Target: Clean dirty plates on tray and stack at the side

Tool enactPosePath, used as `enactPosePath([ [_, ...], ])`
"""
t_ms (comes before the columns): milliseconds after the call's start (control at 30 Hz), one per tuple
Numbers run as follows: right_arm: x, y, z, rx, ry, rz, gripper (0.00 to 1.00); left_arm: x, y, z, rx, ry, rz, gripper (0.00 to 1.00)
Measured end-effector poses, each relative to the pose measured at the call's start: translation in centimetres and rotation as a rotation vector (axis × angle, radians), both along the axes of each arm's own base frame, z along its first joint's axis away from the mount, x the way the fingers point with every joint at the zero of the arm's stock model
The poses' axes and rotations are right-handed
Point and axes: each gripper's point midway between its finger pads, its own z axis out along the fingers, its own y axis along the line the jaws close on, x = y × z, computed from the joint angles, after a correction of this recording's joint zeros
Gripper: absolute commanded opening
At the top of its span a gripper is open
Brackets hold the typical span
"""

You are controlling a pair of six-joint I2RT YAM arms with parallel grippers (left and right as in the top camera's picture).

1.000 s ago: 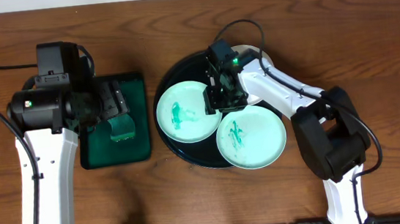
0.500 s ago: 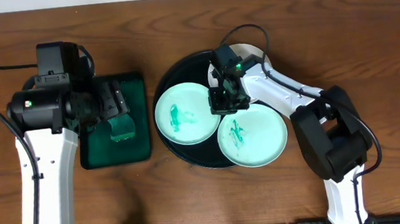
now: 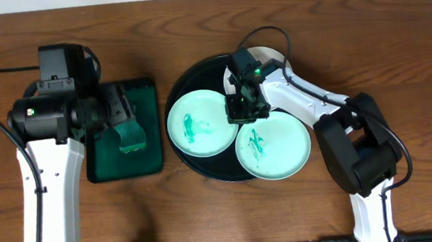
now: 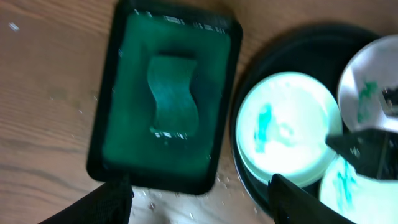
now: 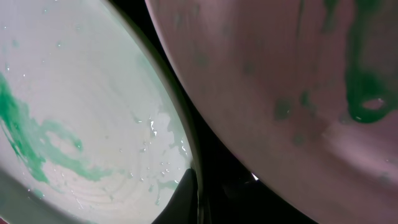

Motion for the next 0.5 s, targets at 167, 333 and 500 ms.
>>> enactPosePath([
  [167, -0.1, 0.0, 0.0, -0.001, 0.002, 0.001, 0.01, 1.5, 0.6, -2.1, 0.031, 0.054, 0.015, 0.60],
  [333, -0.1, -0.1, 0.0, -0.002, 0.001, 0.009, 0.01, 3.4, 1.0, -8.2, 0.042, 0.231, 0.023, 0.49],
  [500, -0.4, -0.2, 0.0, -0.006, 0.007, 0.027, 0.01, 3.6, 1.1, -14.9, 0.042, 0.430, 0.016, 0.49],
])
